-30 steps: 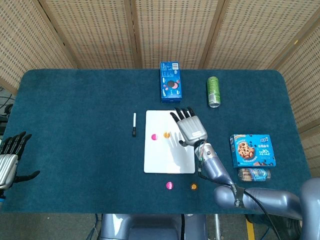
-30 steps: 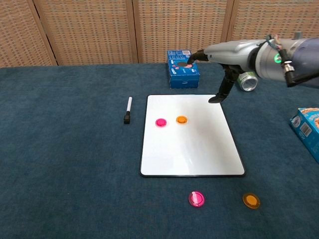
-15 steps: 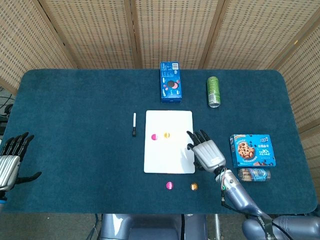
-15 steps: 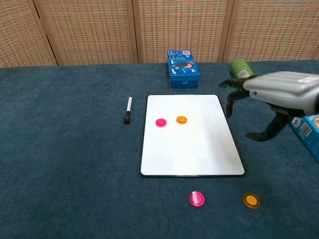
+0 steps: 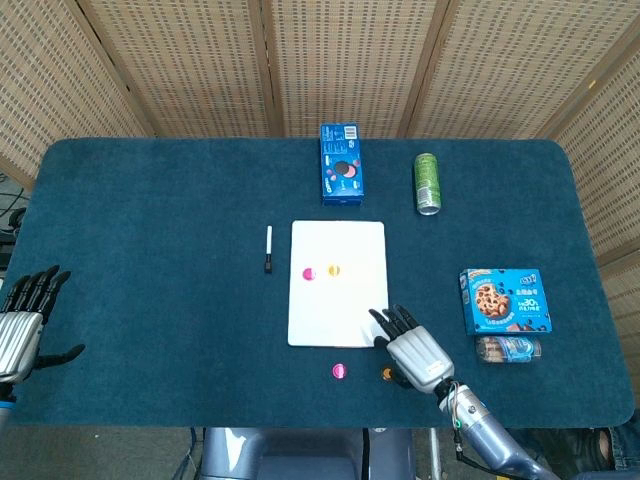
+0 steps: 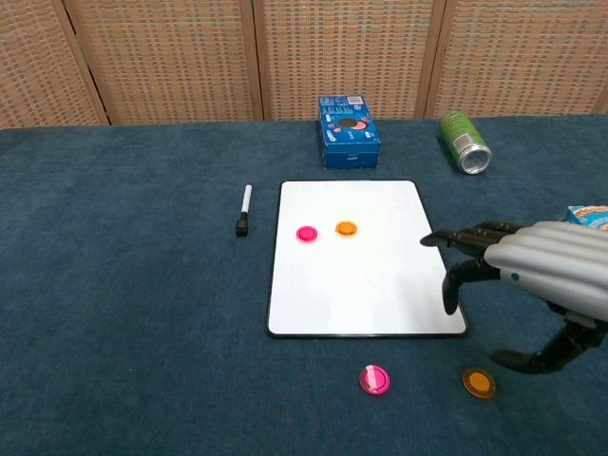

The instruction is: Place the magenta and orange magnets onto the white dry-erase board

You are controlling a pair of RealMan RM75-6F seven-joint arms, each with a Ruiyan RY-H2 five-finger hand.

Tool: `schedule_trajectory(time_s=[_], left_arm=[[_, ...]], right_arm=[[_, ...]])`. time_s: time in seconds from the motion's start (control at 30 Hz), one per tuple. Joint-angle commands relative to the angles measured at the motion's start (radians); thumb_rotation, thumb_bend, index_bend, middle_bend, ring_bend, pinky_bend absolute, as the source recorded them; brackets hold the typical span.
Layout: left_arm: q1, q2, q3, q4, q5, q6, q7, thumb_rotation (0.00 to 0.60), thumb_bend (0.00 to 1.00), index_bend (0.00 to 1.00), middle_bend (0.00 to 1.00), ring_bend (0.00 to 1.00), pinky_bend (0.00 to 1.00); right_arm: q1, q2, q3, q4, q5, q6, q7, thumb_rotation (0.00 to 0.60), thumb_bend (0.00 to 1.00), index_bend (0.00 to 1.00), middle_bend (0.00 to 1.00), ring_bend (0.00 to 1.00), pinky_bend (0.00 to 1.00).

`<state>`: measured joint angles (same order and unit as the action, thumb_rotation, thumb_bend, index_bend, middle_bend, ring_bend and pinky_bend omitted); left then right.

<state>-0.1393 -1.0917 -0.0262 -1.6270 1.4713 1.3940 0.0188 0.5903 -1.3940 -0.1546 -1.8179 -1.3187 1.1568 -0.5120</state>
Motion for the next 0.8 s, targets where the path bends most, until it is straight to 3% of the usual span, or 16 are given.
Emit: schedule_trajectory(time_s=[0.03,0.8], left_arm=[[0.000,0.000,0.000,0.001,-0.001,0.000,0.000,0.600,0.00,0.00,0.00,0.00,0.01],[0.001,-0.002,0.000,0.000,-0.002,0.001,0.005,0.600,0.00,0.00,0.00,0.00,0.01]], right_arm=[[-0.015,-0.022,-0.009,0.019,-0.018,-0.006,0.000,0.600,0.36,0.35,0.00,0.00,0.00],[-0.082,-0.120,0.014,0.149,-0.066,-0.041,0.002,0.600,0.36,0.35,0.00,0.00,0.00]])
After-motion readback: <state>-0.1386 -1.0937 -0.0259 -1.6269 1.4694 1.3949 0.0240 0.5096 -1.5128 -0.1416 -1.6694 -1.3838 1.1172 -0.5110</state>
